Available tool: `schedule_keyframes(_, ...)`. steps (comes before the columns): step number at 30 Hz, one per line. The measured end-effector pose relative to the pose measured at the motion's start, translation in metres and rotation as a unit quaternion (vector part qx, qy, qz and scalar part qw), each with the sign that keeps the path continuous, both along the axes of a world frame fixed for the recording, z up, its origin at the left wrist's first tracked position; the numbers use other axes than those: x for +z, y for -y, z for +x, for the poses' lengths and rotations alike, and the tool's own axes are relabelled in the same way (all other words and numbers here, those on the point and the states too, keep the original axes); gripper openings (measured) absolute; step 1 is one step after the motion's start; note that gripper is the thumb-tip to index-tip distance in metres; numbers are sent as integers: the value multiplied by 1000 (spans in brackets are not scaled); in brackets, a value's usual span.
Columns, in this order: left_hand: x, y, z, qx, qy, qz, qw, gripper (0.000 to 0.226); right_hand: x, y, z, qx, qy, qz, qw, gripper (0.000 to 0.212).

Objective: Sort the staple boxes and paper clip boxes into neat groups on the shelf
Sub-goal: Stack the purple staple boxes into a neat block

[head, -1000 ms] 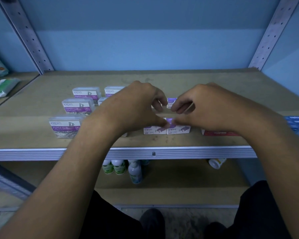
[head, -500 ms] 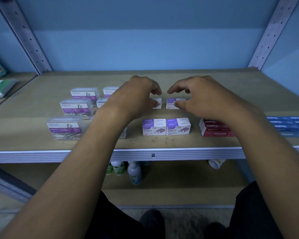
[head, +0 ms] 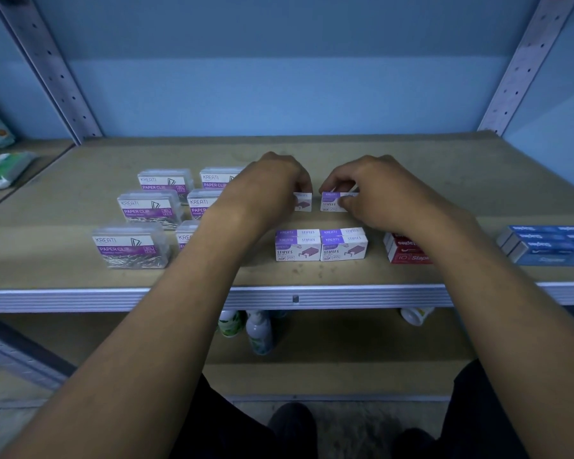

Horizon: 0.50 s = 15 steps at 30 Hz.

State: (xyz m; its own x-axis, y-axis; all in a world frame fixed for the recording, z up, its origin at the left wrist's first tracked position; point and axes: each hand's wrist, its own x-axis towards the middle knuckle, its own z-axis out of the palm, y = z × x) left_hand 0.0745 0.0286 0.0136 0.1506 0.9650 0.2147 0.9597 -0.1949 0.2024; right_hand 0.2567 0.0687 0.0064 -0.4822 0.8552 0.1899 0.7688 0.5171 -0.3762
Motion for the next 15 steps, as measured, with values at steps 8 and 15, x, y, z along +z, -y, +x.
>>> schedule_keyframes(8,9,10,1,20,29,5,999,34,8,8,2,7,-22,9,1000,29)
schedule_keyframes(15,17,29,-2,11,52,20,998,30,19,22,5,28,-43,-1,999,27)
